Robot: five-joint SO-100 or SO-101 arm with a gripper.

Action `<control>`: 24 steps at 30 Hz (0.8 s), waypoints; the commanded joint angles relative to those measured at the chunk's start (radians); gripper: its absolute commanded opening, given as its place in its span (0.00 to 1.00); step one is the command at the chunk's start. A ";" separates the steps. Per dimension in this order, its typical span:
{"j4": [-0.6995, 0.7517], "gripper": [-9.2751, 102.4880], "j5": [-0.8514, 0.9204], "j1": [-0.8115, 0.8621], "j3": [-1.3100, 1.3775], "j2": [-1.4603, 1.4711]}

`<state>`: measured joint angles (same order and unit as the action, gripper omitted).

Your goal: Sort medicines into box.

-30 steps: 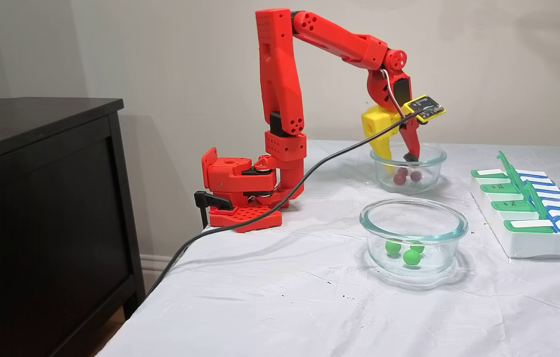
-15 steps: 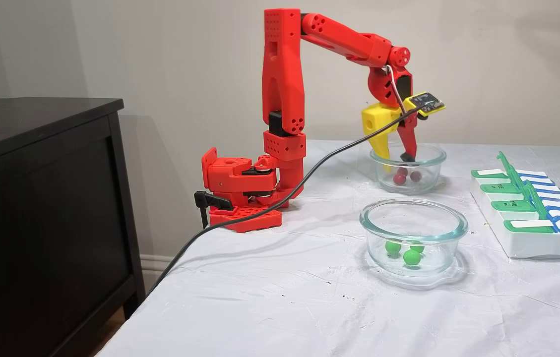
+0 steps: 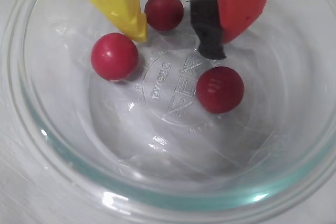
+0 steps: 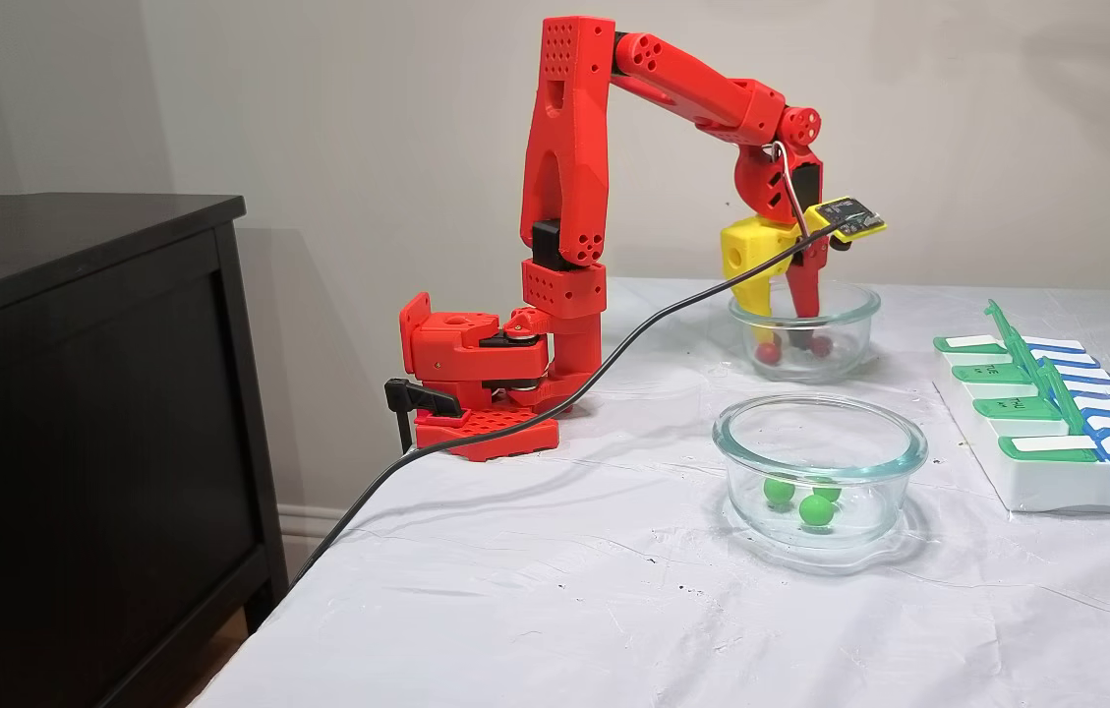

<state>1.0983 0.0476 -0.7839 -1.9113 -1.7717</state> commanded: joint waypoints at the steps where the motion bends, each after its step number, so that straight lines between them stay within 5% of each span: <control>1: -0.006 0.25 0.000 -0.049 0.025 -0.060; 12: 0.041 0.31 -0.020 -0.101 0.048 -0.075; 15: 0.051 0.25 -0.017 -0.124 0.044 -0.077; 18: 0.051 0.08 -0.037 -0.132 0.037 -0.067; 24: 0.066 0.08 -0.028 -0.123 0.064 -0.051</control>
<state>1.1413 0.0092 -0.8636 -1.9113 -1.7717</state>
